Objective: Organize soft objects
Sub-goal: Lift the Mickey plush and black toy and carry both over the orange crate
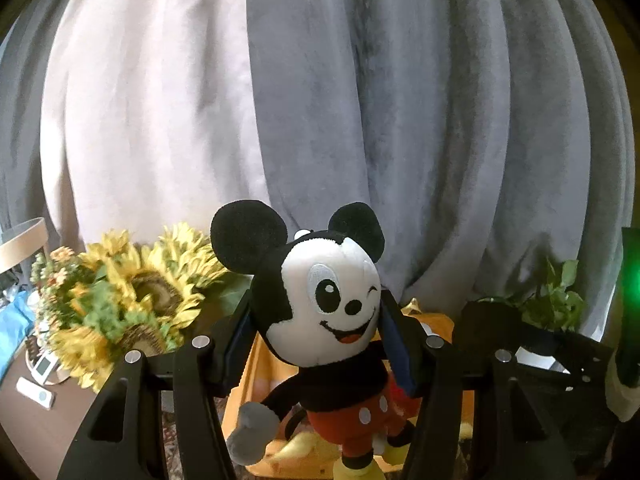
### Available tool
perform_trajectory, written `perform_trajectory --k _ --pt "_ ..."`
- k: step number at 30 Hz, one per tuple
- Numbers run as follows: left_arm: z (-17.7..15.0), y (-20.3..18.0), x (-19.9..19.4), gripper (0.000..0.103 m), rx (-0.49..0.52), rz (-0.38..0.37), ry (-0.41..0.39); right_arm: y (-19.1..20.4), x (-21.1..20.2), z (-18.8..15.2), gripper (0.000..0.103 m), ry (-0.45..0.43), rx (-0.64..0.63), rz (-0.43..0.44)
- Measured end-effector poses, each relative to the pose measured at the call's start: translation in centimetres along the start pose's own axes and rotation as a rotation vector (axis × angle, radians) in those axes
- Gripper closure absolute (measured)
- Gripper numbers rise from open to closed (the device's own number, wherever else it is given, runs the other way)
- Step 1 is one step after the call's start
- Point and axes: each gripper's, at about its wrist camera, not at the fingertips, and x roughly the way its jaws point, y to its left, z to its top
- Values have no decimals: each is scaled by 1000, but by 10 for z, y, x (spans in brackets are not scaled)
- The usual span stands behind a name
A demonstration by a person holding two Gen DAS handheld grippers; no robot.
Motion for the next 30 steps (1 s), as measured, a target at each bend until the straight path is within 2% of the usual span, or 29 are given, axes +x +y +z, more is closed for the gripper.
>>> perform_trajectory --k 12,22,30 --pt "-1 -6 77 45 28 -36 74 -14 56 8 39 63 -33 -46" --pt "-33 -5 133 45 -19 -39 252 -27 103 -5 39 175 -40 -41" --pt "-58 -7 159 45 -4 -15 410 -26 117 -19 39 235 -67 -34"
